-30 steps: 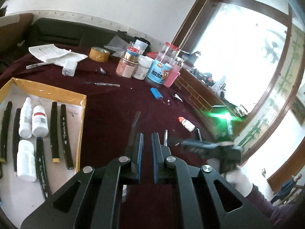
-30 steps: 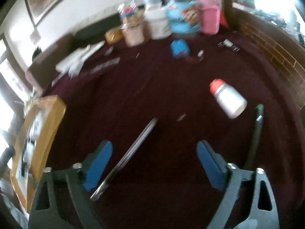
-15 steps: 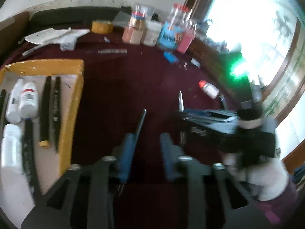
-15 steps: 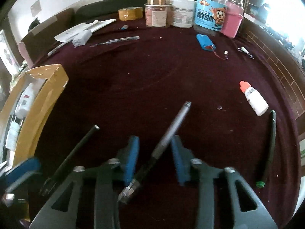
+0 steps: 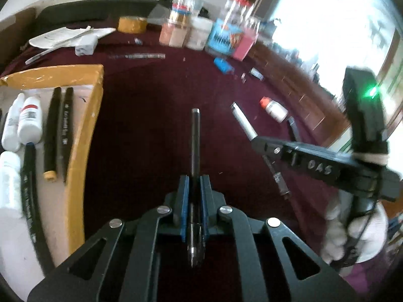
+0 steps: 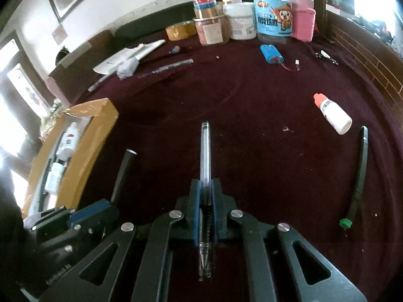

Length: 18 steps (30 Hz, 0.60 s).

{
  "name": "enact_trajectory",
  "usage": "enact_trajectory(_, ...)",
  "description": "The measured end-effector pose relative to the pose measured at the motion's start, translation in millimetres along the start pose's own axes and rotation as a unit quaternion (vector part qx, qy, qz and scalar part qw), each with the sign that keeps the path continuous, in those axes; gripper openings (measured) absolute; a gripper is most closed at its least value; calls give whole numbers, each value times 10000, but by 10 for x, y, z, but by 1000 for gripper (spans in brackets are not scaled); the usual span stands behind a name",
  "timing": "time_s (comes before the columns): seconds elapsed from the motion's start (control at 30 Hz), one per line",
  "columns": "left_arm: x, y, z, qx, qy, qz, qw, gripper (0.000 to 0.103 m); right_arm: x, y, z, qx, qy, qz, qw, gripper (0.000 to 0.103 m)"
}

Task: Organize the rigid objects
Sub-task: 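Carry both pens into the box and open both tools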

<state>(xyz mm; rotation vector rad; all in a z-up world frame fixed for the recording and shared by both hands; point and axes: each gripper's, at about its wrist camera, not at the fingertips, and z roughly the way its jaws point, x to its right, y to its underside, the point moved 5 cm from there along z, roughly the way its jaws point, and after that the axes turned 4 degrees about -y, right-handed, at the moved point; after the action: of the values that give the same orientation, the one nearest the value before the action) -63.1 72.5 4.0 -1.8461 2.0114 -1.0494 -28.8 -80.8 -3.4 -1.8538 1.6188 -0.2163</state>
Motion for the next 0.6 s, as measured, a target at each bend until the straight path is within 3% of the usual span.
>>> enact_trajectory(0.27,-287,-109,-858,1083,594,-560,9908,6,-383,-103,-285,262,-521,-199,9981,7)
enact_trajectory(0.47,-723,-98,-1434,1661,560,-943,9800,6,-907,-151,-426,368,-927,-607,9932,8)
enact_trajectory(0.6,-1029,-14,-1689,1798,383,-1155,9761,6,-1318,-148,-409,259,-1272,-894,9875,8)
